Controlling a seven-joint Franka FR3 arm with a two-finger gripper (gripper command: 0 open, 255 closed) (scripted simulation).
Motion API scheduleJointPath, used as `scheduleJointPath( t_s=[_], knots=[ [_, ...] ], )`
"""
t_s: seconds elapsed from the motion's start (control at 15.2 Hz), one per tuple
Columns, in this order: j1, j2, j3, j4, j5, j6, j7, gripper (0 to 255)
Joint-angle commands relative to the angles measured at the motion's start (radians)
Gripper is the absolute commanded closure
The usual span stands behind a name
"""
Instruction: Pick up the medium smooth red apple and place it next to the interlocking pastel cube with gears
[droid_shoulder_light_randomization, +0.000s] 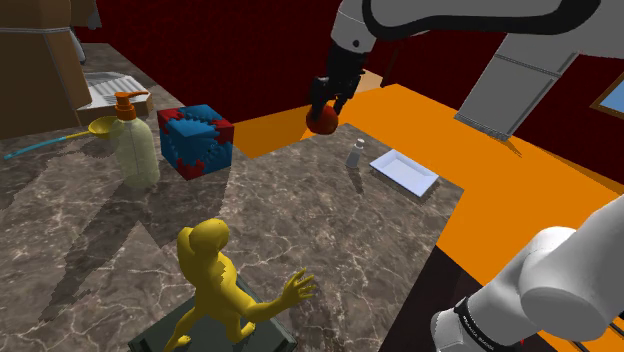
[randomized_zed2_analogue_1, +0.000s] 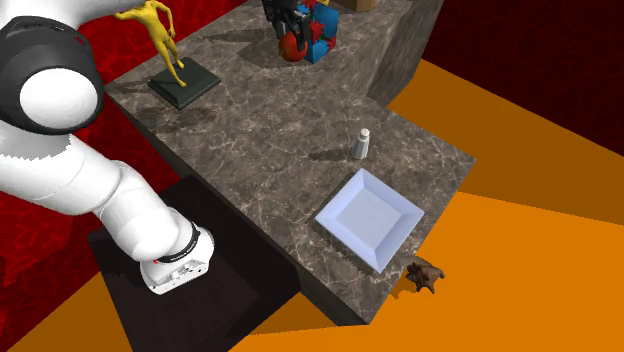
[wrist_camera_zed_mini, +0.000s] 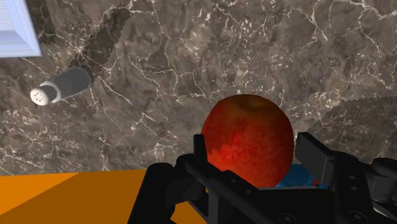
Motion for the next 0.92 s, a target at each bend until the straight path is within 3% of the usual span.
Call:
scheduleJointPath(
  t_s=[0.0, 0.53, 0.66, 0.73, 0.86],
  knots=[
    [0.012, 0.078, 0.017, 0.098, -0.017, -0.022, 0.033, 255],
    [0.102, 0.415, 0.059, 0.542, -0.104, -0.146, 0.152, 255],
    [0.137, 0.521, 0.061, 0.699, -0.130, -0.201, 0.172, 255],
    [0.172, 0.623, 0.060, 0.860, -0.152, -0.262, 0.184, 255],
    [0.168, 0.609, 0.058, 0.810, -0.147, -0.226, 0.186, 255]
  ],
)
